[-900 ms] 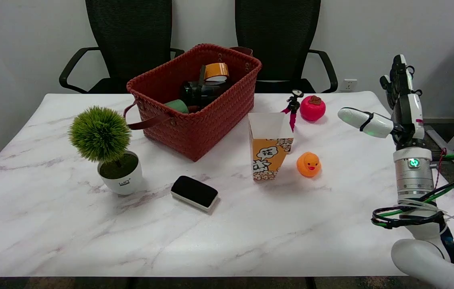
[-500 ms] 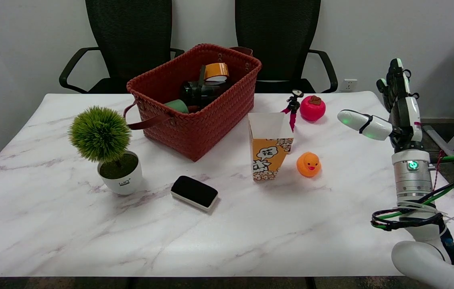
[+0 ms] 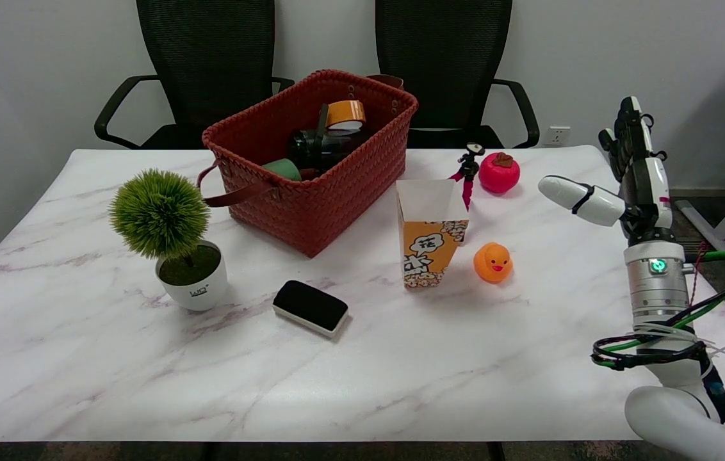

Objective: Pick up the flexible tripod.

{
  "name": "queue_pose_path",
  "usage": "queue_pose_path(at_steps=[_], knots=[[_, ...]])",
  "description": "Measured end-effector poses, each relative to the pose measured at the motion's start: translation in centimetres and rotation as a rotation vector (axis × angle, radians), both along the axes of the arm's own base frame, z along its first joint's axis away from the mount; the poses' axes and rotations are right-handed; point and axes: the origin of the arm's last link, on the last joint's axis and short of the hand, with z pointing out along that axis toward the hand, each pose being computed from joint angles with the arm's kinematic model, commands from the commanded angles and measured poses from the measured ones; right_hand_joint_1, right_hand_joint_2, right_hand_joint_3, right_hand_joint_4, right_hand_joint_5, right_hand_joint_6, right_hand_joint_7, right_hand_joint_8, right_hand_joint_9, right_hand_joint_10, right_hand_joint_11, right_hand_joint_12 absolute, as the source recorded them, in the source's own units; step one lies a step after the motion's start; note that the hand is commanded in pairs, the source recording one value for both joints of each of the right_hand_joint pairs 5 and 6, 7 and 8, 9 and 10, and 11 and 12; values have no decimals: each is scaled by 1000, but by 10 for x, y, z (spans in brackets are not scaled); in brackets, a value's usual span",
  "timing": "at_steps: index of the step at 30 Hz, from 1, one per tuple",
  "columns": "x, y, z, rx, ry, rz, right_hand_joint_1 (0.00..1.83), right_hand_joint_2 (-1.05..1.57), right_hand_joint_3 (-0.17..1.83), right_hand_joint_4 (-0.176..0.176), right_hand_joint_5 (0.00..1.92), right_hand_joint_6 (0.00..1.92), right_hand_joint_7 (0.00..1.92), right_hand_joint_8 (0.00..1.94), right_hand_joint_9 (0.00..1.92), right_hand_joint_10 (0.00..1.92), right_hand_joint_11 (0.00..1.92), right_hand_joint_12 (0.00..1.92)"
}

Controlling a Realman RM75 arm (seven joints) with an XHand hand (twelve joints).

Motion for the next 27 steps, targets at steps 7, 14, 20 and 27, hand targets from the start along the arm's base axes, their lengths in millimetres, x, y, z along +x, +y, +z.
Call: queue_pose_path(at_steps=[7,14,20,27], knots=[[-2,-5,5,-3,4,-16,969,436,-175,0,0,0,0,0,43,43,203,203],[-5,-13,13,-7,1,-42,954,442,-175,0,0,0,0,0,61,61,214,214],[-9,-22,24,-13,-13,-71,920,440,-175,0,0,0,0,0,61,61,200,200],[-13,-34,35,-19,-37,-87,920,436,-175,0,0,0,0,0,117,117,223,223]])
